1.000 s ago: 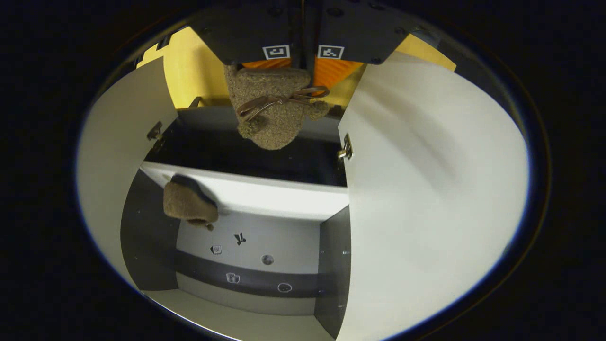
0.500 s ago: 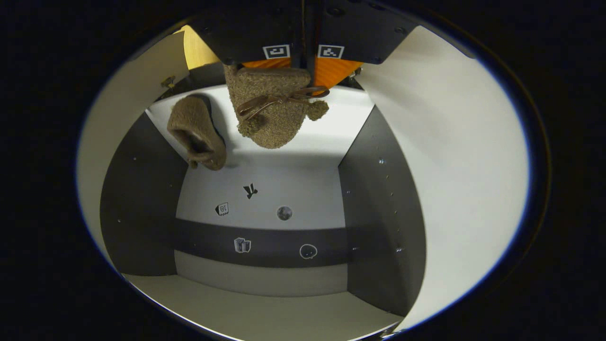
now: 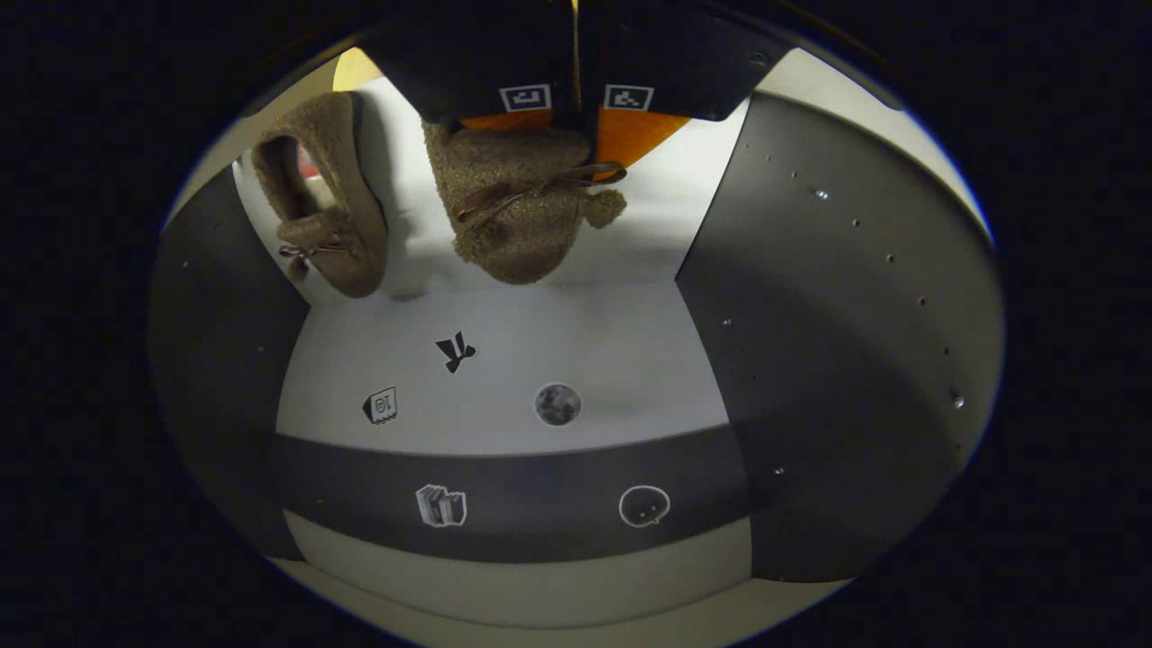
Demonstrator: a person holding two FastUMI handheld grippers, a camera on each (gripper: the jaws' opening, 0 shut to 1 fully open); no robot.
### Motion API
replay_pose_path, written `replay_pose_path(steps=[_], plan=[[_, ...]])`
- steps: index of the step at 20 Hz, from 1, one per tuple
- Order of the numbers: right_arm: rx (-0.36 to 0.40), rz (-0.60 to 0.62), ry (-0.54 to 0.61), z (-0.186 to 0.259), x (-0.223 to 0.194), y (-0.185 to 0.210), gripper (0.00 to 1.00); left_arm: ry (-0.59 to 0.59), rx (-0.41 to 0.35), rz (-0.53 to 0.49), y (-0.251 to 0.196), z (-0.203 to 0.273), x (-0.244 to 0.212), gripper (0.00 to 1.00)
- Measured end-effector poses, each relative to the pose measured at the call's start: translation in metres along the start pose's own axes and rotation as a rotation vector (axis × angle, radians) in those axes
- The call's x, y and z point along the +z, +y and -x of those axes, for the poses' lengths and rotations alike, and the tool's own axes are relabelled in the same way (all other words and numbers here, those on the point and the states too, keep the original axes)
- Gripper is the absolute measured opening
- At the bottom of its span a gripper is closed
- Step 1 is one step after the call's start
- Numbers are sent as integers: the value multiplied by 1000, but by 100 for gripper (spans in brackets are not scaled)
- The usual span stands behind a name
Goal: Grab one shoe with the right hand and put it into the shoe cabinet, grab the other shoe with the left hand and put it into the shoe cabinet; then close the right door with the right hand and the left door with the left hand.
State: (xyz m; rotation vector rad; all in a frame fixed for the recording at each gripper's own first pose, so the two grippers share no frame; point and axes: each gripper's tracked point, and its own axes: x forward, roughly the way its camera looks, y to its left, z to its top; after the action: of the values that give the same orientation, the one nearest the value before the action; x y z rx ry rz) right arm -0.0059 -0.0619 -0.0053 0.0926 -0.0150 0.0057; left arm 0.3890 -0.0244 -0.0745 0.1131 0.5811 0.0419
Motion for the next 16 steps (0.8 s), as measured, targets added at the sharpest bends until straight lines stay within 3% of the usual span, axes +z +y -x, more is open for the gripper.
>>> replay_pose_path(steps=[4,11,15,16], plan=[[-25,17,-14,8,5,-9,98,16,44,-53,10,-37,5,7],[-61,1,-8,9,7,-24,98,33,-10,5,0,-50,-5,7],[-67,-12,-6,11,7,-28,98,33,-17,4,0,-42,-6,22],[-65,-13,-7,12,8,-29,98,29,-6,-10,3,-38,-4,34]])
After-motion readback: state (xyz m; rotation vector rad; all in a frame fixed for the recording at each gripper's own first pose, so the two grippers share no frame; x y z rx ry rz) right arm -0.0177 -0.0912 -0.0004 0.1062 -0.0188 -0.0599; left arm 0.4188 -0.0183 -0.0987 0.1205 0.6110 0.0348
